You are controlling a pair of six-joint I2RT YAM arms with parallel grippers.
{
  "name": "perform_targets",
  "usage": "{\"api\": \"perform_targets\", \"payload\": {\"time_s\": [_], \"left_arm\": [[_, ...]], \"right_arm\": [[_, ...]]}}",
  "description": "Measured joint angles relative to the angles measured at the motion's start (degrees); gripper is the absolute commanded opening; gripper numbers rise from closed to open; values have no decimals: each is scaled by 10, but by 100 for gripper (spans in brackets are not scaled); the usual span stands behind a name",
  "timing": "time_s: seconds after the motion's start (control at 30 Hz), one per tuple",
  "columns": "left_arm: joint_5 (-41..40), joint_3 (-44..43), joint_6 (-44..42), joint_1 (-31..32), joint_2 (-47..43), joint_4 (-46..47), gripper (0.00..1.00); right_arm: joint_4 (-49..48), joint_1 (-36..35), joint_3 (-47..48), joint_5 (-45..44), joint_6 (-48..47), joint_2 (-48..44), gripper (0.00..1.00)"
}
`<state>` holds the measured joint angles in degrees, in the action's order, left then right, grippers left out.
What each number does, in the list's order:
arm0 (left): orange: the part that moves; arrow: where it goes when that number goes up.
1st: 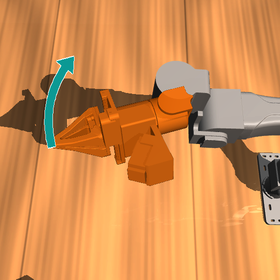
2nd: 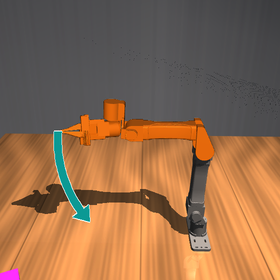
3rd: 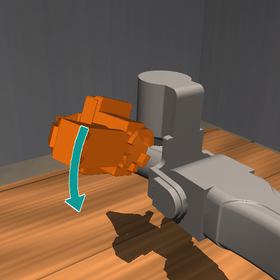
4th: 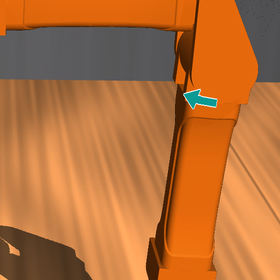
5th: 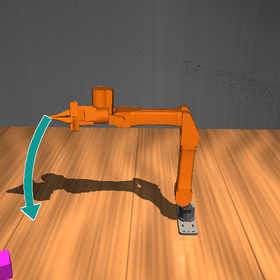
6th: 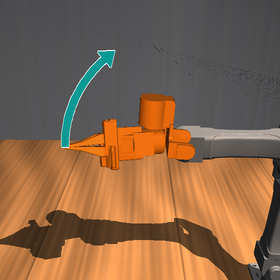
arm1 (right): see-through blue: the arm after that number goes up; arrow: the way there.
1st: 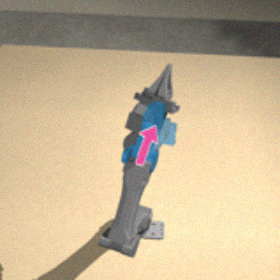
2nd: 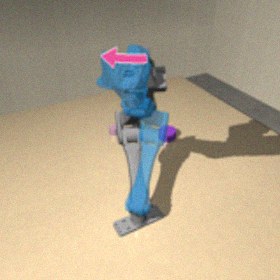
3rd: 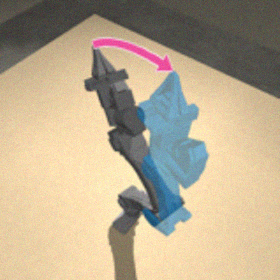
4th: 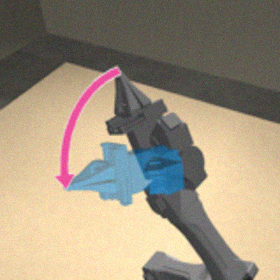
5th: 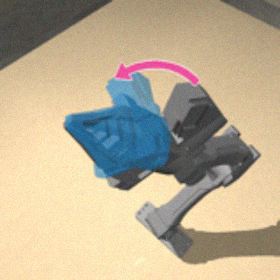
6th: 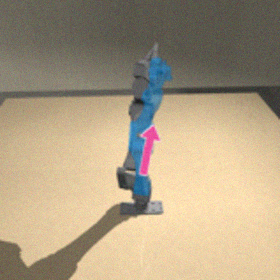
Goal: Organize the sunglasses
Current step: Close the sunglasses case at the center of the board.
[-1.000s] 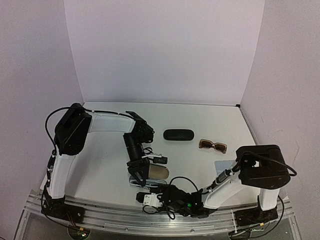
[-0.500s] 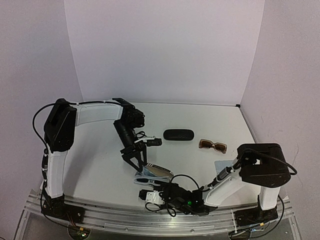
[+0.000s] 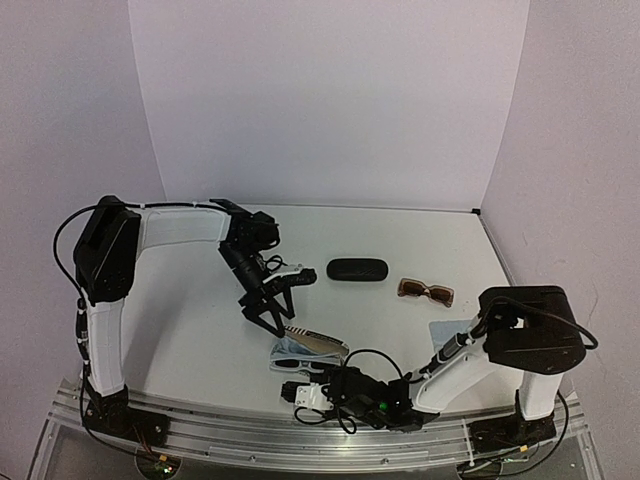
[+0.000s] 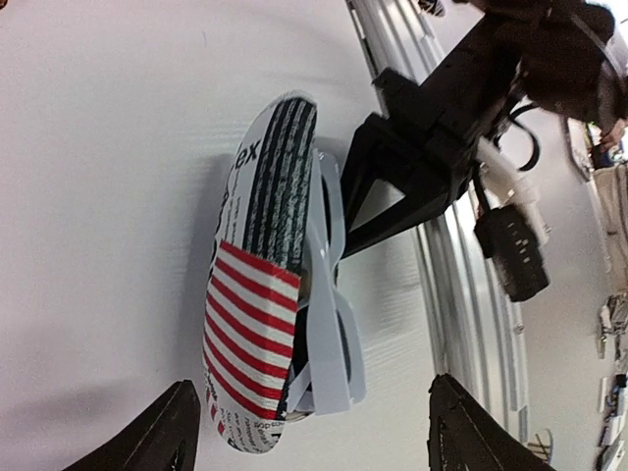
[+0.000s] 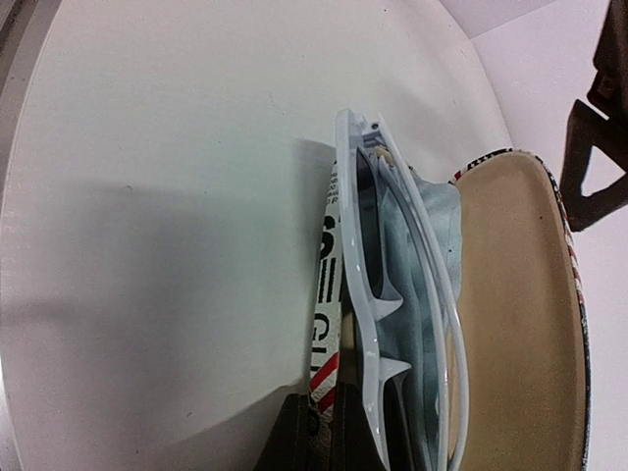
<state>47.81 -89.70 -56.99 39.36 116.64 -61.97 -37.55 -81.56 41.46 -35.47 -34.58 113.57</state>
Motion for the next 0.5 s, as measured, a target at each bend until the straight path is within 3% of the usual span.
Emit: {"api": "perform_targets", "payload": {"time_s": [0.17, 0.33, 0.5], "left_arm": [[-58, 33, -9, 6, -3, 79, 65], [-74, 33, -22, 11, -3, 121, 42], [-62, 50, -39, 14, -3, 120, 27]], "right_arm": [[2, 0, 0, 2, -1, -1, 5], [5, 0, 0, 2, -1, -3, 5], [6, 0, 0, 3, -1, -3, 5]]}}
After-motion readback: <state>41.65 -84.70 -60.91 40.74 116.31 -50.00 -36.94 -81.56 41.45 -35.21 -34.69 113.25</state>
